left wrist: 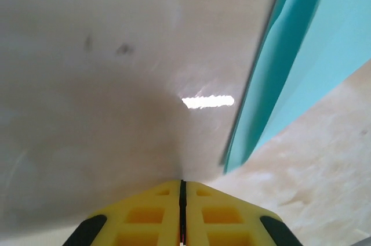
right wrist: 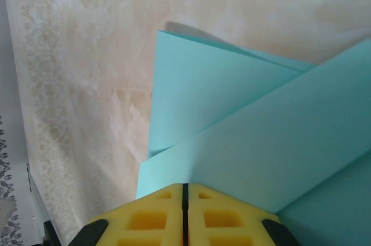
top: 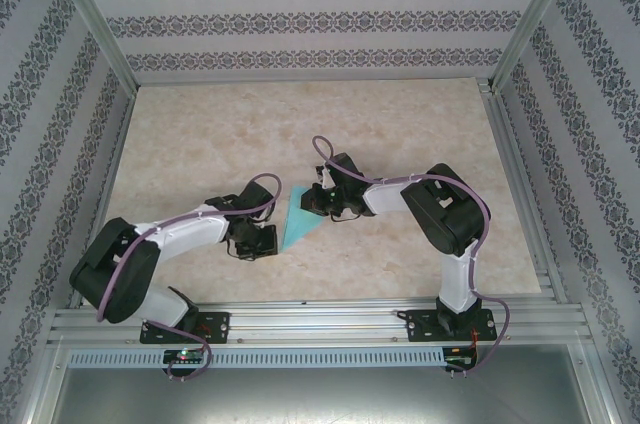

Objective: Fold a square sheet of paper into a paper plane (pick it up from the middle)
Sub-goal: Fourth fold the wing at the center of the table.

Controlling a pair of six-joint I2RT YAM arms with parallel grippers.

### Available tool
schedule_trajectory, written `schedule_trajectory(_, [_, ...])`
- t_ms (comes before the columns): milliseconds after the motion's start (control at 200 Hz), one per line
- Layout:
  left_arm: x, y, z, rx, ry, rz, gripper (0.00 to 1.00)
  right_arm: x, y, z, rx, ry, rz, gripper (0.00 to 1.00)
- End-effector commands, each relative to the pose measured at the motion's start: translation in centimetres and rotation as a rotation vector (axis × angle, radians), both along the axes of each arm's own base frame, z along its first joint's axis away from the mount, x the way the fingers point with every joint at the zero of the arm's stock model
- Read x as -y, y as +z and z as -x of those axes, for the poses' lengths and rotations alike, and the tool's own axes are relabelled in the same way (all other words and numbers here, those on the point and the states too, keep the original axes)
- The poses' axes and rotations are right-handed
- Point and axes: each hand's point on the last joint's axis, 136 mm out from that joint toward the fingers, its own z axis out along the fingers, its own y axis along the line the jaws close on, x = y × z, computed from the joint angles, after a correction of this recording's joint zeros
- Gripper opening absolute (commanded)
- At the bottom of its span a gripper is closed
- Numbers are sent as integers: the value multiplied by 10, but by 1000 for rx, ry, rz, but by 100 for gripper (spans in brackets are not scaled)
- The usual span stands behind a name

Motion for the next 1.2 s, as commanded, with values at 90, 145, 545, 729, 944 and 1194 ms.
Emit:
schedule_trajectory(90, [13, 31, -12, 76, -13, 61, 15, 35, -60, 32, -128, 55, 217, 10])
schedule_trajectory(145, [28, 37, -22, 94, -16, 125, 16, 35, -60, 33, -130, 64, 225, 10])
schedule_trajectory(545, [37, -9, -22, -60, -23, 85, 12, 39, -65, 36, -143, 63, 247, 10])
schedule_trajectory(729, [13, -31, 11, -140, 16, 23, 10, 44, -65, 35, -137, 74, 269, 11])
schedule_trajectory(944, [-12, -29, 29, -122, 61, -36, 9, 47, -67, 34, -134, 101, 287, 10])
schedule_trajectory(1194, [-13, 7, 6, 20, 103, -19, 10, 38, -59, 43, -84, 246, 261, 10])
